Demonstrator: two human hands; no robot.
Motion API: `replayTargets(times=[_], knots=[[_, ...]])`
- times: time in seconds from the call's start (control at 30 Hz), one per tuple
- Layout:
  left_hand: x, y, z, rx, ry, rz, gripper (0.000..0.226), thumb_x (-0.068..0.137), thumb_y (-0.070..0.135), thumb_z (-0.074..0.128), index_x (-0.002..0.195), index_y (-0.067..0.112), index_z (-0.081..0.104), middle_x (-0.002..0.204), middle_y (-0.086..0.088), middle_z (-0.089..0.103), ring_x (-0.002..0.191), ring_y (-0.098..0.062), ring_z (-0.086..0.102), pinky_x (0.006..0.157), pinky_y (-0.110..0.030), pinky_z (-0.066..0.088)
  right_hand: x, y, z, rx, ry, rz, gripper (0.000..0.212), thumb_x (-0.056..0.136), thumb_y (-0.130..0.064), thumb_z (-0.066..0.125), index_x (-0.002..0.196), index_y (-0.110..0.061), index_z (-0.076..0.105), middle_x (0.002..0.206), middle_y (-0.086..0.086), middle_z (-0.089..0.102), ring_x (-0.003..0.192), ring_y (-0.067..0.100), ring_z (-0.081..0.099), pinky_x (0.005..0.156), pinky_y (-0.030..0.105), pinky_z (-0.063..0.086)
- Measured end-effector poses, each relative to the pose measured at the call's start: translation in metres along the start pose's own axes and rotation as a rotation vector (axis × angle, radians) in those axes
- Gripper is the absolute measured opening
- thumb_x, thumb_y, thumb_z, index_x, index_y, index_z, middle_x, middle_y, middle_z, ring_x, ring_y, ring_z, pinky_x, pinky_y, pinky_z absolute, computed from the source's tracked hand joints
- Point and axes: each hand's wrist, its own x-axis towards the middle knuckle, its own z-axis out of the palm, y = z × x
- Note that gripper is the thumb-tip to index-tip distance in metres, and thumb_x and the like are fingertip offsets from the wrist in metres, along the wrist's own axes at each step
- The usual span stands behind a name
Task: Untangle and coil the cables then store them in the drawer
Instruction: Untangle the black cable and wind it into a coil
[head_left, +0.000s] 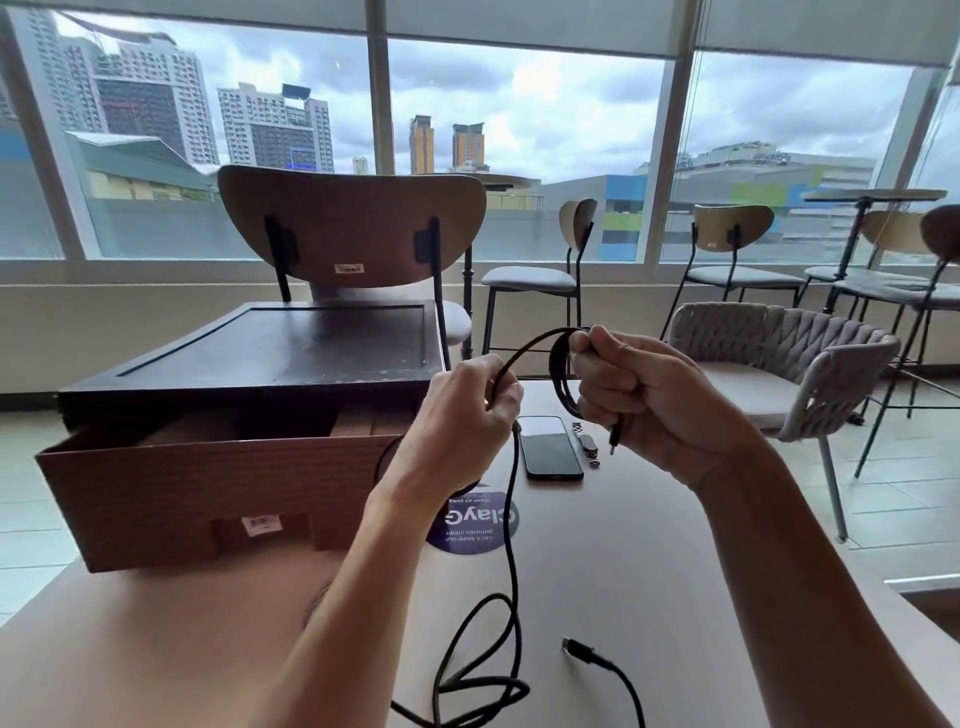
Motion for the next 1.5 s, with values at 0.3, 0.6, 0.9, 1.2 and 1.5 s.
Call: replayTargets(times=[0.3,0.6,0.9,1.2,1.5], knots=[[0.006,0.019,-0.008,-0.976,-0.084,-0.440,0.009,0.099,0.006,0.057,0.093,0.005,0.062,0.069,-0.005,0.063,0.064,-0.014,0.065,0.059,-0.023,0.058,0.007,0.003,0.003,-0.309,0.248,-0.083,0.027,0.108,-0.016,0.034,0.083,-0.012,0.045,0.057,-0.006,0.029,0.048,0.007,0.022,0.050,0.023,0.021],[0.004,0.023,-0.018,-1.160,-0.273,-0.493,0.004,0.097,0.009,0.058,0.098,0.009,0.062,0.068,-0.004,0.058,0.058,-0.011,0.055,0.047,-0.016,0.045,0.009,-0.003,-0.009,0.393,0.361,-0.182,0.028,0.107,-0.016,0.033,0.083,-0.015,0.049,0.055,-0.009,0.028,0.041,0.005,0.024,0.045,0.018,0.032],[-0.003,0.019,-0.006,-0.320,-0.389,-0.309,0.015,0.100,0.020,0.060,0.089,0.017,0.069,0.080,0.002,0.066,0.082,-0.012,0.061,0.087,-0.035,0.057,0.004,-0.014,-0.012,0.402,0.358,-0.386,0.029,0.107,-0.017,0.034,0.085,-0.016,0.053,0.057,-0.009,0.031,0.046,0.006,0.025,0.050,0.018,0.032],[-0.001,0.015,0.006,-0.008,-0.012,0.003,0.015,0.103,0.011,0.053,0.093,0.016,0.064,0.074,0.014,0.055,0.065,0.003,0.053,0.055,-0.006,0.039,0.001,-0.017,-0.013,0.252,0.380,-0.410,0.030,0.107,-0.019,0.034,0.086,-0.016,0.054,0.060,-0.008,0.029,0.046,0.005,0.027,0.051,0.019,0.034],[0.001,0.021,-0.003,-0.317,-0.063,-0.072,0.022,0.095,0.032,0.067,0.080,0.015,0.065,0.056,0.014,0.052,0.053,-0.002,0.047,0.058,-0.027,0.050,0.005,-0.009,-0.030,0.474,0.568,-0.343,0.030,0.106,-0.013,0.033,0.081,-0.018,0.049,0.056,-0.010,0.032,0.043,0.006,0.026,0.050,0.019,0.035]])
